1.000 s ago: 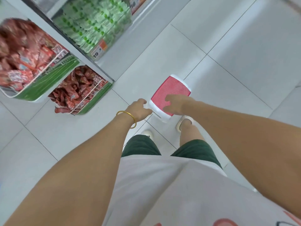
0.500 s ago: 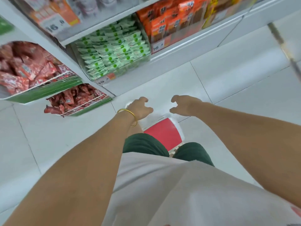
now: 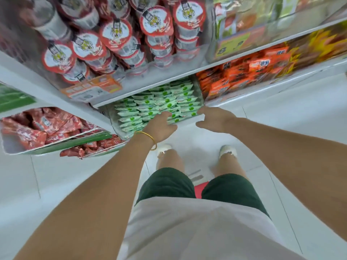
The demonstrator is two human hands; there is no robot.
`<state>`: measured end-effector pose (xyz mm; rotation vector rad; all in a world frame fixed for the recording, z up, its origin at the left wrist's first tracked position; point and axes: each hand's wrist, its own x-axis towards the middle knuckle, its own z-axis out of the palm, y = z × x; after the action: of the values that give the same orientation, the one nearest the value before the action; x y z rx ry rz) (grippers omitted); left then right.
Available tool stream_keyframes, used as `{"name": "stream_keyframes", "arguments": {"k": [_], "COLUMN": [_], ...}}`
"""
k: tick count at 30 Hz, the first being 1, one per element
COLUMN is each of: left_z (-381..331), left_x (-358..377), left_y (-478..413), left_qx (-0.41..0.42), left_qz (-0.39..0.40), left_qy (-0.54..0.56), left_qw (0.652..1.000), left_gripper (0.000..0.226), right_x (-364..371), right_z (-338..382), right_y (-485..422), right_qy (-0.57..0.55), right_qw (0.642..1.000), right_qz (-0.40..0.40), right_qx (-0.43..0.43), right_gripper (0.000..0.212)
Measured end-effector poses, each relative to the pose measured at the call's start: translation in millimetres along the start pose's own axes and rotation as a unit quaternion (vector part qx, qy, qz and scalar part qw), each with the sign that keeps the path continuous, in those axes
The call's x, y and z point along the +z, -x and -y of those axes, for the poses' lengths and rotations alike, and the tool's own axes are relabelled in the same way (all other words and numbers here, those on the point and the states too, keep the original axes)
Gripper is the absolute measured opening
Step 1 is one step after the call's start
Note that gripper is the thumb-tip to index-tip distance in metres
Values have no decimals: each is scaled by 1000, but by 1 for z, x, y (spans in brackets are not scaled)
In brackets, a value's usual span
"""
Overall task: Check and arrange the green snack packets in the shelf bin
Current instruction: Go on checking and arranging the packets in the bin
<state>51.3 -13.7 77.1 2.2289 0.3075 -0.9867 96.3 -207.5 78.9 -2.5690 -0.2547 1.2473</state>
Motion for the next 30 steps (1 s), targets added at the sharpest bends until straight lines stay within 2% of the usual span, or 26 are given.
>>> {"name": "stream_keyframes", "arguments": {"k": [5, 9, 12, 15, 17, 19, 20, 24, 27, 30], "left_z": [13, 36, 53, 61, 64, 68, 69, 63, 63, 59], "left_x": [0, 8, 9, 5, 2, 0, 1, 5, 8, 10], "left_y": [-50, -92, -128, -164, -187, -204, -210, -211, -207, -205], "left_qx": [31, 71, 113, 142, 162, 162, 162, 161, 178, 180], "left_qz": [-144, -225, -298, -368, -389, -399, -409, -399, -404, -403], "left_qy": [-6, -87, -146, -197, -224, -233, -230, -198, -188, -190], "left_qw": [989, 968, 936, 897, 879, 872, 868, 881, 878, 877], "left_gripper": [50, 51, 68, 67, 73, 75, 74, 63, 66, 53], "right_x": [-3, 19, 33, 41, 48, 58, 62, 61, 55, 44], "right_z": [9, 17, 19, 22, 20, 15, 12, 9, 14, 21], "right_y": [-79, -126, -162, -193, -209, -218, -218, -213, -211, -208], "right_qy": [54, 90, 128, 153, 159, 149, 140, 107, 106, 87], "right_qw": [988, 955, 916, 863, 823, 804, 801, 839, 849, 854], "right_qz": [-87, -191, -298, -421, -495, -528, -533, -484, -482, -490], "right_qx": [-119, -210, -236, -234, -230, -230, -233, -225, -190, -151], "right_gripper": [47, 43, 40, 30, 29, 33, 33, 32, 20, 29]}}
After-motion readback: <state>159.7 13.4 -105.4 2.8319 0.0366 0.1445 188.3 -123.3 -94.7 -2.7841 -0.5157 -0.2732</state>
